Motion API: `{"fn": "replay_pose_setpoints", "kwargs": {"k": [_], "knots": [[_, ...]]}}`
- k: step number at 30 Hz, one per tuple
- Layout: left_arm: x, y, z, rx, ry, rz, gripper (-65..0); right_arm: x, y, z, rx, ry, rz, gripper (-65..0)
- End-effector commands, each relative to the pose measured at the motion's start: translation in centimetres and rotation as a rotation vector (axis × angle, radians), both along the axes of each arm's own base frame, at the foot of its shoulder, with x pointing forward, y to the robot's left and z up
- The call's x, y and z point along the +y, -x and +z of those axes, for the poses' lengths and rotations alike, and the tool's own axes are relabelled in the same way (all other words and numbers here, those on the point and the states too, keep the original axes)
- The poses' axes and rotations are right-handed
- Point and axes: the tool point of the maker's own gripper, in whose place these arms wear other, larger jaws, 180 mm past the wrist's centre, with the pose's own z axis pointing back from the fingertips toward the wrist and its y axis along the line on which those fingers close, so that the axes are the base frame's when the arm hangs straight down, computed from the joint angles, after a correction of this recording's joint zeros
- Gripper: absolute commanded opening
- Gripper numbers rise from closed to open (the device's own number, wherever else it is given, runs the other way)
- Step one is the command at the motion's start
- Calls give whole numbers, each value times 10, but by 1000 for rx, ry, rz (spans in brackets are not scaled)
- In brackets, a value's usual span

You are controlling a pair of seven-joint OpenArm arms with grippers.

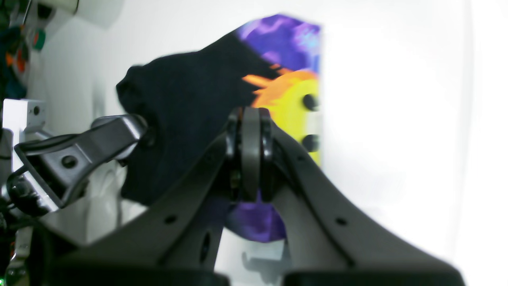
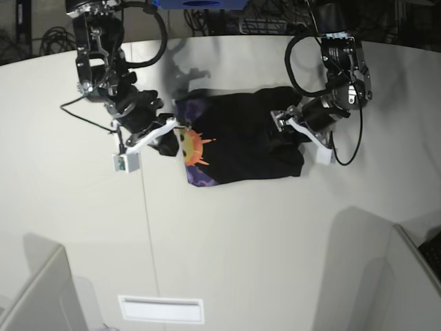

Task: Fold the T-shirt properly
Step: 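Grasp the bundle with the left gripper and rotate it flat, sun print up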

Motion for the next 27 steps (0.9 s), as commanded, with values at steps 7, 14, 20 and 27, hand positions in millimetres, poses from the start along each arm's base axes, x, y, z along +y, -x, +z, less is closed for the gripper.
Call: {"fn": "replay_pose_setpoints", "kwargs": {"k": [7,14,20,27], "knots": [[-32,12,-24,113,-20,-122,-336,-36,-4,13,-93,31,-26,-650],[-10,-9,-31,203,-110,-106,-650,-82,5,6,-68,77,-139,-650],[-7,-31,-16,117,-447,-479,-650,-109,19,-4,-29,107,-206,-650],[-13,-41,3,-39,-834,-896,-650,-125,30,-9,-4,126,-244,-650]]}}
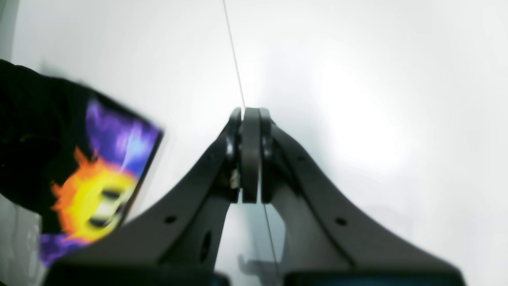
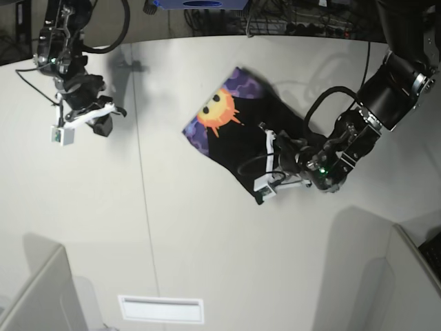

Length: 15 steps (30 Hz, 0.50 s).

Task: Fold the T-shirt properly
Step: 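Grasp the bundle with the left gripper and rotate it flat, sun print up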

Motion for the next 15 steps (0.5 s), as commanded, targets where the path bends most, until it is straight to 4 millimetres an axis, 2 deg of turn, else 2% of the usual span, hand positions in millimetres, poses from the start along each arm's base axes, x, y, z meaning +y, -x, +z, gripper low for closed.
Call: {"fn": "replay_pose_setpoints", "kwargs": {"k": [1,5,6,11,15], "knots": [[0,-10,9,-69,-71,-78,-650,-2,-6,11,-45,6,4,-650],[-5,-9,5,-235,-272,-314,-650,-3,-4,10,-41,7,1,-650],[-12,-10,6,-276,-285,-344,-650,-3,-1,8,-33,7,1,-650],[-42,-3,2,-434,-257,-543,-650,-3,2,6,-24,7,1,-650],[-58,10,-7,-478,-251,-684,-650,-3,2,6,-22,7,1,-650]]}}
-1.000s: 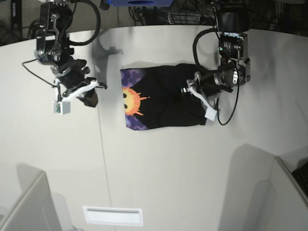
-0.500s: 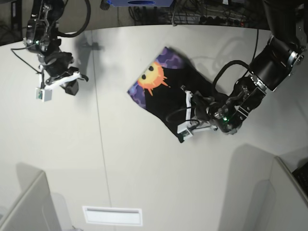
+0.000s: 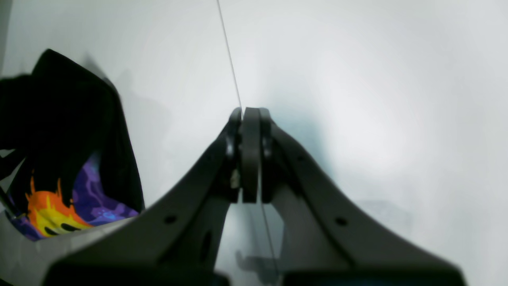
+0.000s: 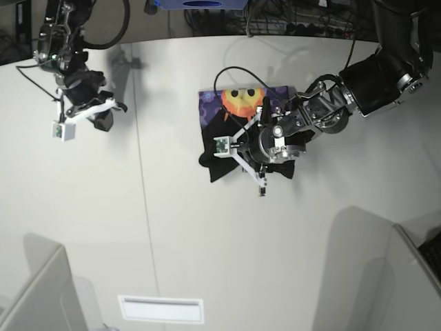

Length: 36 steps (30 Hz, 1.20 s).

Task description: Fold the T-shirt properly

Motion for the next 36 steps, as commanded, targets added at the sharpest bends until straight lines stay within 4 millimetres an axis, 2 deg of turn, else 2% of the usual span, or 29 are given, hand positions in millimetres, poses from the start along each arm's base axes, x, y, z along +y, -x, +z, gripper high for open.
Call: {"fn": "replay_pose_setpoints", "kwargs": {"k": [1,10,17,20,27,31,33,36], "knots": [[-14,13,-4,46,18,-46,-650,-2,-5,10,-43,8,5,-650],[-29,22,-7,69,36,-72,-650,-2,-6,11,-45,8,4,-650],[-29,23,-6,67,37,-74,-650,-2,-6,11,-45,8,4,-650],[-20,19,-7,61,-27,-45,-650,-2,-7,11,-47,8,4,-650],[-30,17,13,14,-31,-64,-650,0,-7,10,-46,4,8,-650],[-31,13,19,-1,-21,-59,-438,1,-6,10,-44,4,9,-650],[-26,2,26,-17,2,-13,-336,1,-6,9,-41,3,11,-650],[-21,-17,43,-49,47,47,-224,2,-5,9,-35,2,13,-650]]}}
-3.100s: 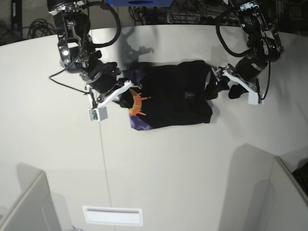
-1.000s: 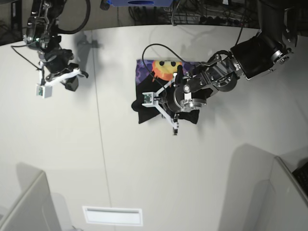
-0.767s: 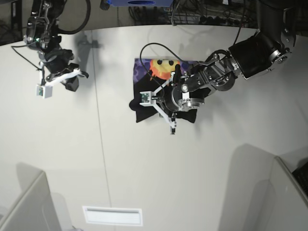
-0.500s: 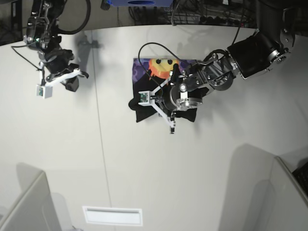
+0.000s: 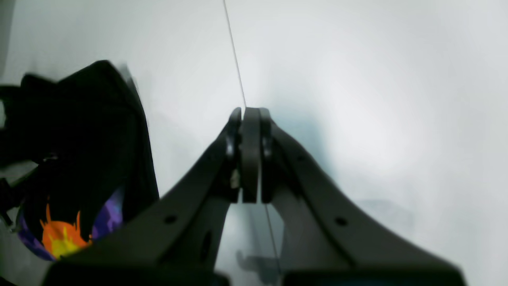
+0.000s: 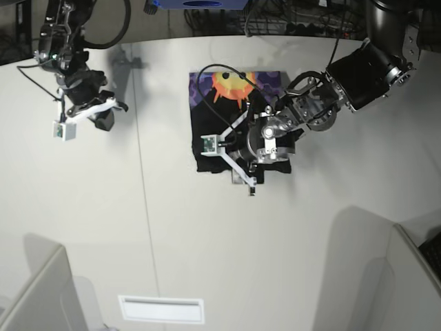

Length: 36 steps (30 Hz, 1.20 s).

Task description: Fold the T-shirt properly

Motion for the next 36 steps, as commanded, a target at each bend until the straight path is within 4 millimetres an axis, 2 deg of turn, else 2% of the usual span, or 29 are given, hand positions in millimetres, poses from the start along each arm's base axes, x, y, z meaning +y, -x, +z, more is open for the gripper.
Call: {"fn": "replay_pose_setpoints", "kwargs": {"k": [1,4,6,10,14,15,16,17,19,20,23,26,30,31,33,36], "knots": [[-4,-17,22,-64,35,9,-193,-1,-5,9,-37,8,9,-650],[-8,-28,48,-121,89,22,-140,-1,-5,9,-37,8,9,-650],[-9,-36,65,-157,122,36,-135,0,-3,7,-30,4,9,-650],[-5,-55,110,-251,226,99,-138,5,2,4,-20,-17,-3,-650],[13,-55,146,-232,450,232,-145,6,12,-1,2,-17,-2,-650],[23,-51,150,-214,508,276,-173,6,15,-2,8,-14,-3,-650],[34,-45,151,-190,556,321,-230,3,20,-3,18,-8,-6,-650],[43,-39,149,-165,598,364,-318,2,25,-5,30,-2,-4,-650],[72,-27,135,-111,639,470,-591,0,38,-11,62,1,-6,-650],[87,-20,128,-91,645,513,-650,-4,45,-14,78,7,-16,-650],[125,9,105,-13,662,643,-650,-19,65,-21,125,30,-51,-650],[165,50,82,79,642,765,-650,-37,90,-27,187,61,-89,-650],[218,107,65,153,585,937,-650,-61,148,-37,322,114,-126,-650],[230,127,58,182,559,985,-650,-68,165,-38,363,137,-121,-650],[250,168,47,243,490,1066,-650,-70,195,-42,442,151,-101,-650],[264,241,29,364,408,1197,-650,-58,235,-51,563,140,-21,-650]]}}
